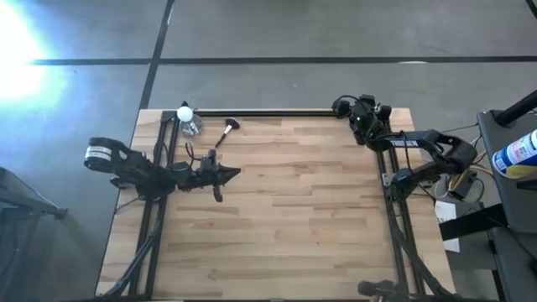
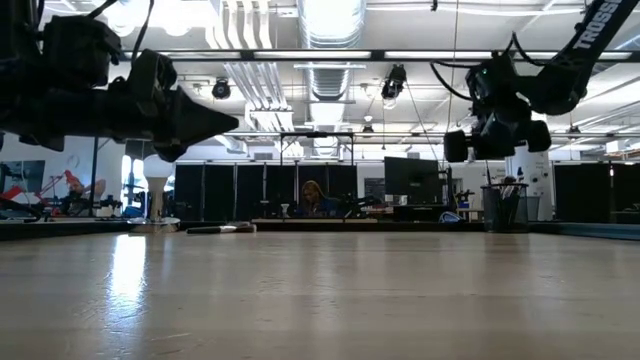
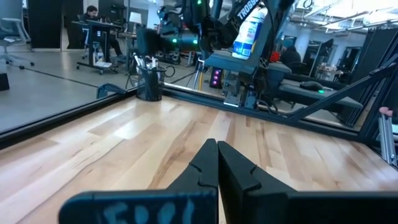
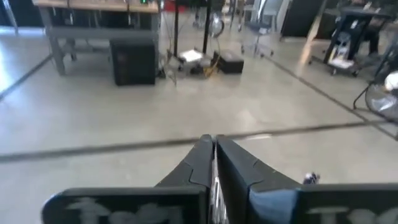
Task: Put items in baskets/containers
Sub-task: Put the foundation brush into the mesh organizer, then put the highlighter brush into the mesh organizer
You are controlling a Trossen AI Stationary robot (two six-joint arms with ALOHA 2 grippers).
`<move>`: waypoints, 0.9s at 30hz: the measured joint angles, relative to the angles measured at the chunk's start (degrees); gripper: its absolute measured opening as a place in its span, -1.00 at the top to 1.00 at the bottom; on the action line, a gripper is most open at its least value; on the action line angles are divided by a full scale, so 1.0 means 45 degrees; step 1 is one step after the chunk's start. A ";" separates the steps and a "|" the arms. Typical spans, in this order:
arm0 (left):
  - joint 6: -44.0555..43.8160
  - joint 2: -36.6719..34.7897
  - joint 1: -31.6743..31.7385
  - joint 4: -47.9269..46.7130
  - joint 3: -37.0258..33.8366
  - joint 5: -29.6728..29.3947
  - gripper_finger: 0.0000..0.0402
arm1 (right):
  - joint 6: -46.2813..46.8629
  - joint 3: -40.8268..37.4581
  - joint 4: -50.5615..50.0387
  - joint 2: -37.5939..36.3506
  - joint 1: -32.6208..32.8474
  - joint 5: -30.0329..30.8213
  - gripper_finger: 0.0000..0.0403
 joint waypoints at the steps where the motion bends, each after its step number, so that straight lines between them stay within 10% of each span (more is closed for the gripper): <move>1: -0.0033 0.0000 0.0000 0.0003 0.0030 0.0000 1.00 | 0.0290 0.0045 -0.0619 -0.0174 -0.0006 -0.0134 0.90; 16: -0.1329 -0.0362 0.0764 -0.2744 0.1332 -0.1007 1.00 | 0.1353 0.2391 -0.9799 -0.3468 0.0275 -0.5491 0.54; 27: -0.1138 -0.1521 0.3892 -1.6981 0.7262 -0.0572 1.00 | 0.0612 0.0857 -0.9827 -0.6444 0.4058 -0.5935 0.95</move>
